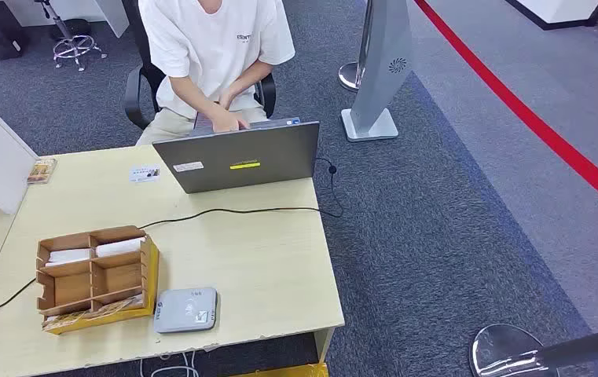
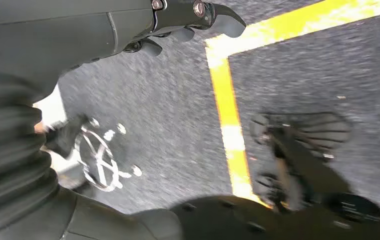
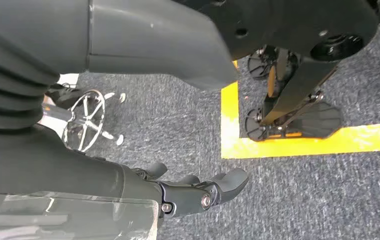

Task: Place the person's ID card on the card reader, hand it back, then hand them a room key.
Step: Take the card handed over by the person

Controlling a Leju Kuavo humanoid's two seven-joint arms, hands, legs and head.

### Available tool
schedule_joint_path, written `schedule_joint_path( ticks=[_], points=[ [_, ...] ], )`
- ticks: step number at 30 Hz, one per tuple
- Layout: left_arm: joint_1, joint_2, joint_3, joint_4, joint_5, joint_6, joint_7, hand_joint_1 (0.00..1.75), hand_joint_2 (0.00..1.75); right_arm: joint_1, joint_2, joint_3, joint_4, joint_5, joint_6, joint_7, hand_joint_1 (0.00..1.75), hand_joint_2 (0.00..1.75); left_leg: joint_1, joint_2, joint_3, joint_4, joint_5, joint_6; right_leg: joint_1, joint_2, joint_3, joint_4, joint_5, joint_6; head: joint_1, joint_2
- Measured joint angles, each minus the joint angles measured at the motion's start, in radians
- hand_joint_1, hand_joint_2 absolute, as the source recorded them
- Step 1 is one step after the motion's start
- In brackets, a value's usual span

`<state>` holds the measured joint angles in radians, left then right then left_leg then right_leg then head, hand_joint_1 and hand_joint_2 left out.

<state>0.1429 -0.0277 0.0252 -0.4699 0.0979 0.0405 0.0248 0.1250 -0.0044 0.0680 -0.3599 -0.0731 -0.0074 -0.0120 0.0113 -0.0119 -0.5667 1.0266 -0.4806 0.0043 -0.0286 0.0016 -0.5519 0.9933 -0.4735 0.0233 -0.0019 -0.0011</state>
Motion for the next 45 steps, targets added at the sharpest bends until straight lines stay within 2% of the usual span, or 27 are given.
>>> schedule_joint_path(
  ticks=[1,2,3,5,6,7,9,10,11,13,23,33,36,38,42,45],
  points=[
    [0.0,-0.002,0.0,-0.008,0.011,0.004,0.004,0.0,1.16,-0.002,-0.002,0.008,0.004,-0.008,0.0,-0.001,0.0,0.0,0.0,0.0,0.0,0.0,0.0,0.0,0.0,0.0,0.0,0.0,0.0,0.0,0.0,0.0],
    [0.0,-0.004,0.0,-0.015,0.021,0.007,0.007,0.0,1.31,-0.004,-0.003,0.015,0.007,-0.015,0.0,-0.002,0.0,0.44,0.0,0.0,0.0,0.0,0.0,0.0,0.0,0.0,0.0,0.0,0.0,0.0,0.0,0.0],
    [0.0,-0.007,0.001,-0.031,0.042,0.014,0.013,0.0,1.75,-0.008,-0.007,0.03,0.014,-0.031,-0.001,-0.005,0.0,0.87,0.0,0.0,0.0,0.0,0.0,0.0,0.0,0.0,0.0,0.0,0.0,0.0,0.0,0.0],
    [0.0,-0.015,0.002,-0.062,0.084,0.027,0.026,0.0,1.75,-0.017,-0.014,0.062,0.03,-0.061,-0.001,-0.01,0.0,1.75,0.0,0.0,0.0,0.0,0.0,0.0,0.0,0.0,0.001,0.0,0.0,0.0,0.0,0.0],
    [0.0,-0.019,0.002,-0.078,0.106,0.034,0.032,0.0,1.75,-0.022,-0.018,0.078,0.037,-0.076,-0.002,-0.012,0.0,1.75,0.0,0.0,0.0,0.0,0.0,0.0,0.0,0.0,0.001,0.0,0.0,0.0,0.0,0.0],
    [0.0,-0.022,0.003,-0.093,0.126,0.039,0.038,0.0,1.75,-0.027,-0.022,0.093,0.045,-0.091,-0.002,-0.013,0.0,1.31,0.0,0.0,0.0,0.0,0.0,0.0,0.0,0.0,0.001,0.0,0.0,0.0,0.0,0.0],
    [0.001,-0.029,0.005,-0.125,0.167,0.05,0.05,0.0,1.75,-0.037,-0.029,0.125,0.061,-0.121,-0.003,-0.016,0.0,1.31,0.0,0.0,0.0,0.0,0.0,0.0,0.0,0.0,0.001,0.0,0.0,0.0,0.0,0.0],
    [0.002,-0.033,0.006,-0.141,0.189,0.056,0.056,0.0,1.75,-0.042,-0.034,0.142,0.069,-0.136,-0.003,-0.018,0.0,0.87,0.0,0.0,0.0,0.0,0.0,0.0,0.0,0.0,0.001,0.0,0.0,0.0,0.0,0.0],
    [0.002,-0.037,0.009,-0.158,0.212,0.061,0.063,0.0,1.75,-0.048,-0.038,0.16,0.079,-0.153,-0.003,-0.019,0.0,0.87,0.0,0.0,0.0,0.0,0.0,0.0,0.0,0.0,0.001,0.0,0.0,0.0,0.0,0.0],
    [0.001,-0.044,0.013,-0.188,0.256,0.073,0.077,0.0,1.75,-0.06,-0.048,0.198,0.096,-0.183,-0.004,-0.019,0.0,0.0,0.0,0.0,0.0,0.0,0.0,0.0,0.0,0.0,0.001,0.0,0.0,0.0,0.0,0.0],
    [-0.001,-0.059,0.028,-0.278,0.438,0.114,0.156,0.0,1.75,-0.121,-0.091,0.397,0.179,-0.336,-0.009,0.019,0.0,0.0,0.0,0.0,0.0,0.0,0.0,0.0,0.0,0.0,0.001,0.0,0.0,0.0,0.0,0.0],
    [-0.001,-0.066,0.042,-0.307,0.441,0.139,0.146,0.0,1.75,-0.133,-0.103,0.452,0.203,-0.341,-0.019,0.028,0.0,0.0,0.0,0.0,0.0,0.0,0.0,0.0,0.0,0.0,0.001,0.0,0.0,0.0,0.0,0.0],
    [-0.001,-0.076,0.071,-0.331,0.392,0.231,0.074,0.0,1.75,-0.135,-0.105,0.457,0.206,-0.345,-0.026,0.031,0.0,0.0,0.0,0.0,0.0,0.0,0.0,0.0,0.0,0.0,0.001,0.0,0.0,0.0,0.0,0.0],
    [0.005,-0.102,0.111,-0.386,0.317,0.344,-0.012,0.0,1.75,-0.136,-0.105,0.459,0.209,-0.352,-0.035,0.033,0.0,0.0,0.0,0.0,0.0,0.0,0.0,0.0,0.0,0.0,0.001,0.0,0.001,0.0,0.0,0.0],
    [0.021,-0.19,0.24,-0.603,0.117,0.567,-0.189,0.0,1.75,-0.137,-0.105,0.466,0.212,-0.358,-0.056,0.031,0.0,0.0,0.0,0.0,0.0,0.0,0.001,0.001,0.0,0.0,0.001,0.0,0.001,0.001,0.0,0.0],
    [0.083,-0.239,0.324,-0.803,0.077,0.617,-0.284,0.0,1.75,-0.136,-0.101,0.456,0.217,-0.417,-0.081,-0.003,0.0,0.0,0.0,0.003,0.001,0.0,-0.001,-0.001,0.0,0.003,0.002,0.0,0.001,0.0,0.001,0.0]
  ],
)
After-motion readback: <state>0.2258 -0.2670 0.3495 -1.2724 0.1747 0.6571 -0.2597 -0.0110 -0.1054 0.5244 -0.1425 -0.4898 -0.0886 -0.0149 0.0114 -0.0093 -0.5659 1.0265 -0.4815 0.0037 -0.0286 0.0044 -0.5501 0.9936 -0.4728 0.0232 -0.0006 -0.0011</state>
